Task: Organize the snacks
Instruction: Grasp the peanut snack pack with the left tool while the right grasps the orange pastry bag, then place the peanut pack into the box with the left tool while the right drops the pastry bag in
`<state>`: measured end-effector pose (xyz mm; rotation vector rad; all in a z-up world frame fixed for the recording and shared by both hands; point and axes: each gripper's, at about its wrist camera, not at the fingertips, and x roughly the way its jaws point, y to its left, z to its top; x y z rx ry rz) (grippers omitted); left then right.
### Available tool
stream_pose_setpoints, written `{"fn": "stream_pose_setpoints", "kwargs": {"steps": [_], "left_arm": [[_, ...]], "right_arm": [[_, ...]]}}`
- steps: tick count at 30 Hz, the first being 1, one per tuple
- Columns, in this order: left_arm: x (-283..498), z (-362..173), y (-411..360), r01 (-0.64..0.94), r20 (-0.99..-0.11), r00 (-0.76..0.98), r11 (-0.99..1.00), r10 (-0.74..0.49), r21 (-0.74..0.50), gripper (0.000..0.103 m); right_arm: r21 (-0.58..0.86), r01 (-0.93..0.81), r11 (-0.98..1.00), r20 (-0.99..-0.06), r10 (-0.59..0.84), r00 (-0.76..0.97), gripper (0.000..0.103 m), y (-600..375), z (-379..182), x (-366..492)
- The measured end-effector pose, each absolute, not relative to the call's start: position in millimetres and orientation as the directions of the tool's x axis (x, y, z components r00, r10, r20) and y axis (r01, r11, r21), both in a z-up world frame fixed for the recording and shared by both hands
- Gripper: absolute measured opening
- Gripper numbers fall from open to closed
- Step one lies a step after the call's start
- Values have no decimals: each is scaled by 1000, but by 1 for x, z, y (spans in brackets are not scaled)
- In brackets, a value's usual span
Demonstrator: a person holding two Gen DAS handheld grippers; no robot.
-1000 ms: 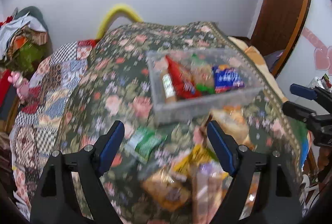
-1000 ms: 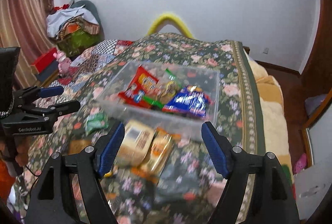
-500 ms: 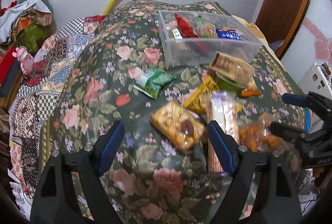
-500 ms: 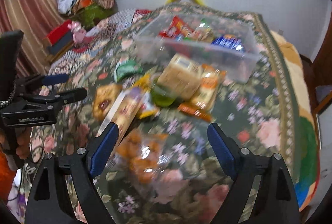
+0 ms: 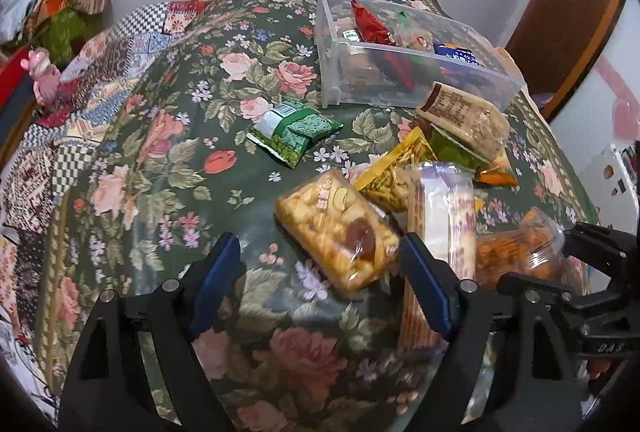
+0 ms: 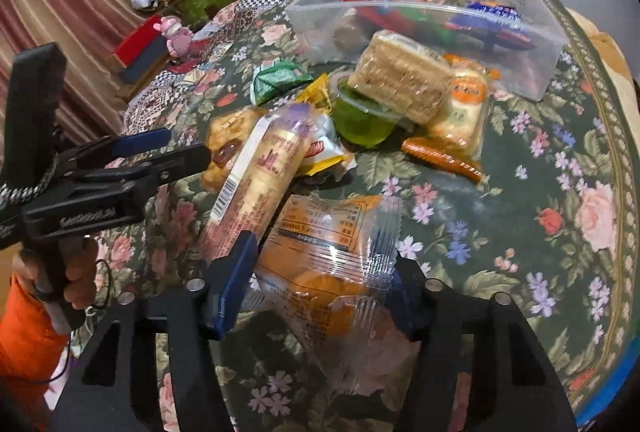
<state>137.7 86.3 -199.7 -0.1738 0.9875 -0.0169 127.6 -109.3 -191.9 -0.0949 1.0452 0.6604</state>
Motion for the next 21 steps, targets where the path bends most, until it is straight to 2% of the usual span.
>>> {"fn": "stream_pose_setpoints", "kwargs": {"steps": [6, 11, 12, 14, 15, 17, 21], "left_arm": [[157, -216, 79, -76, -846, 527, 986, -85, -146, 82], [170, -227, 83, -112, -850, 525, 985, -52, -129, 81], [173, -229, 84, -120, -852, 521, 985, -47, -127, 79], [177, -237, 86, -129, -860, 508, 984, -44, -126, 66], [177, -239, 86, -130, -861, 507, 984, -38, -120, 64], [176, -237, 86, -119, -855, 517, 987, -34, -111, 47], [175, -230, 86, -100, -851, 523, 987, -54, -124, 44]], "right_arm": [[160, -513, 843, -813, 407, 416, 51, -130, -182, 127], [154, -467, 871, -804, 385, 453, 51, -151, -176, 132], [156, -457, 875, -802, 382, 459, 51, -152, -174, 135], [162, -442, 882, -798, 381, 467, 51, -159, -172, 139], [165, -433, 886, -795, 380, 474, 50, -162, -171, 141], [170, -423, 890, -792, 379, 479, 45, -165, -168, 143], [174, -404, 898, -773, 378, 508, 45, -173, -160, 148]]}}
